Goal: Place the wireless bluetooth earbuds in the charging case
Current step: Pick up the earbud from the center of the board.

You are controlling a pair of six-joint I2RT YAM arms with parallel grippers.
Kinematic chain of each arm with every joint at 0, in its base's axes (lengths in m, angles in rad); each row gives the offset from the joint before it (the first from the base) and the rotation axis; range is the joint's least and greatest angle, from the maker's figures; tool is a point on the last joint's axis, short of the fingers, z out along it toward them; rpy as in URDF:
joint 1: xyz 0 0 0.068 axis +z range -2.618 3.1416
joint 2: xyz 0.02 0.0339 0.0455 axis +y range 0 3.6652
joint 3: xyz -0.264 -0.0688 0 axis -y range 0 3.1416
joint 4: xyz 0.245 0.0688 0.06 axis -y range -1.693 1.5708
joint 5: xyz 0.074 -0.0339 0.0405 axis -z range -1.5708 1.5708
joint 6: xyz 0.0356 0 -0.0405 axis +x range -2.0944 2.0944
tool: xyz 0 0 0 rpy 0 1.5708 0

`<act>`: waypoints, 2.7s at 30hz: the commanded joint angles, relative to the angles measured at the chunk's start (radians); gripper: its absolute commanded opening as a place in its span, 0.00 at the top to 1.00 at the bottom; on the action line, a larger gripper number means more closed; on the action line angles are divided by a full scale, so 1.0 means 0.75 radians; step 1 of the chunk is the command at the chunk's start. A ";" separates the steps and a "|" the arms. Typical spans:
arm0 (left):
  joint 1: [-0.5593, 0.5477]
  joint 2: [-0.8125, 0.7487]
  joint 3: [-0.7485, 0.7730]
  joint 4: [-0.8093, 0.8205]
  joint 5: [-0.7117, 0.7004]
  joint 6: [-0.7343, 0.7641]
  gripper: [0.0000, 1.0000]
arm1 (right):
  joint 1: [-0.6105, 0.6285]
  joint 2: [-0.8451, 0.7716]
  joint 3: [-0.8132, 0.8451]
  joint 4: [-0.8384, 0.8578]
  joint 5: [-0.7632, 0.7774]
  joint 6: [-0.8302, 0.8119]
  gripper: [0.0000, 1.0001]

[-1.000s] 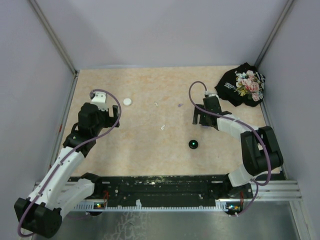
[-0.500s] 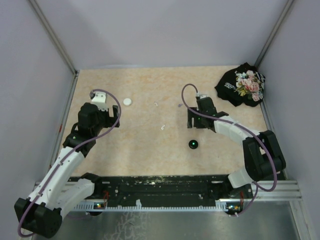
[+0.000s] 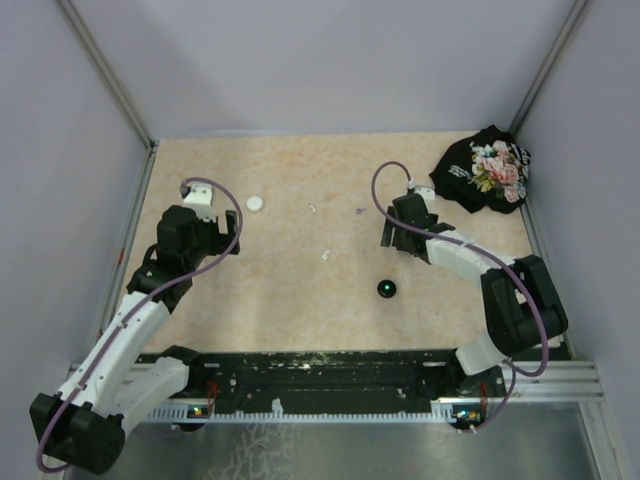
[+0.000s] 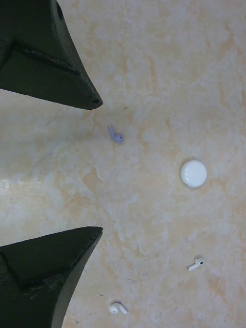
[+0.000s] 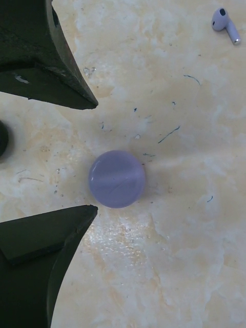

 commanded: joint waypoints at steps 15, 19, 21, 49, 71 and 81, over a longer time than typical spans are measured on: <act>0.013 0.010 0.002 0.020 0.027 -0.002 0.00 | 0.003 0.267 0.089 0.157 0.043 0.055 0.32; 0.014 0.015 0.003 0.021 0.033 -0.002 0.00 | 0.004 0.290 0.110 0.159 0.019 0.030 0.38; 0.016 0.016 0.004 0.022 0.037 -0.002 0.00 | 0.005 0.303 0.123 0.160 -0.001 0.001 0.41; 0.025 0.007 0.009 0.024 0.174 -0.020 0.00 | 0.101 0.209 0.082 0.112 -0.029 -0.165 0.58; -0.006 0.111 0.033 0.332 1.014 -0.473 0.03 | 0.612 -0.328 -0.241 0.883 -0.107 -0.508 0.59; -0.107 0.173 -0.039 0.542 1.043 -0.625 0.15 | 0.743 -0.390 -0.444 1.268 -0.138 -0.649 0.59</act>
